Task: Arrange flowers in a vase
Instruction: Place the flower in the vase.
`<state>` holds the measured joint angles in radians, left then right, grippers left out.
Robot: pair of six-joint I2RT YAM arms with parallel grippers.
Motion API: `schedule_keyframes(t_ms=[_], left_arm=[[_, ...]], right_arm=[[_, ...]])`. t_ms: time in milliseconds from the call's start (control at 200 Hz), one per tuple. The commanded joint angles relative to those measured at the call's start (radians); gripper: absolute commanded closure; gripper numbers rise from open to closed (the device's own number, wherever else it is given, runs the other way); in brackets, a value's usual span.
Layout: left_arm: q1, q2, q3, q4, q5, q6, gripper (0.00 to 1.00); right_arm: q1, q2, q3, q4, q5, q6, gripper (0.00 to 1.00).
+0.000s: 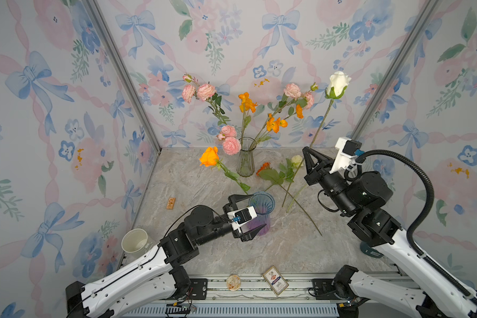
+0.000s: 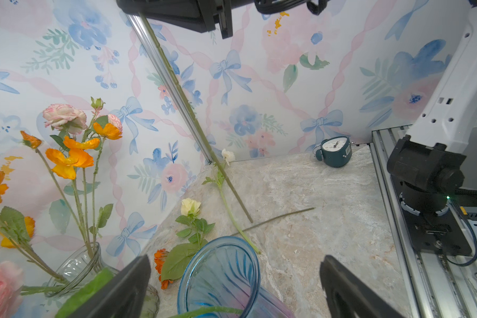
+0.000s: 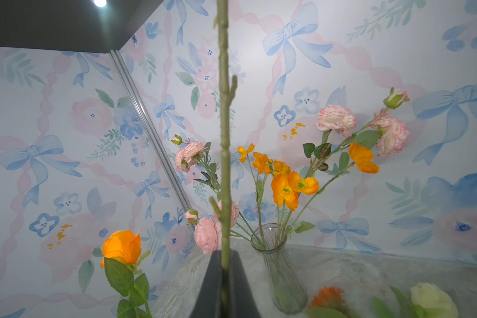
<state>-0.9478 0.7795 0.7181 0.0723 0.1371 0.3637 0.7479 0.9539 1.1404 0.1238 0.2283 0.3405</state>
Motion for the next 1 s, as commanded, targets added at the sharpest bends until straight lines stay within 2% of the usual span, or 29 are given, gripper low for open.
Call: schedule_keyframes(t_ms=[0,220,350,610,995], left_arm=[[0.011,-0.006,-0.002,-0.008,0.026,0.005,0.02],[0.017,0.001,-0.002,-0.007,0.032,0.003,0.02],[0.022,0.004,0.001,-0.008,0.046,-0.001,0.02],[0.030,0.000,0.000,-0.005,0.048,-0.002,0.02],[0.038,0.001,0.004,-0.005,0.067,-0.007,0.02]], right_arm=[[0.044,0.021,0.031,0.081,0.041,-0.006,0.93],[0.057,0.064,-0.005,0.192,0.051,0.028,0.93],[0.062,0.086,0.029,0.175,0.052,0.024,0.93],[0.077,0.137,-0.019,0.233,0.044,0.094,0.93],[0.093,0.141,0.005,0.175,0.054,0.062,0.92]])
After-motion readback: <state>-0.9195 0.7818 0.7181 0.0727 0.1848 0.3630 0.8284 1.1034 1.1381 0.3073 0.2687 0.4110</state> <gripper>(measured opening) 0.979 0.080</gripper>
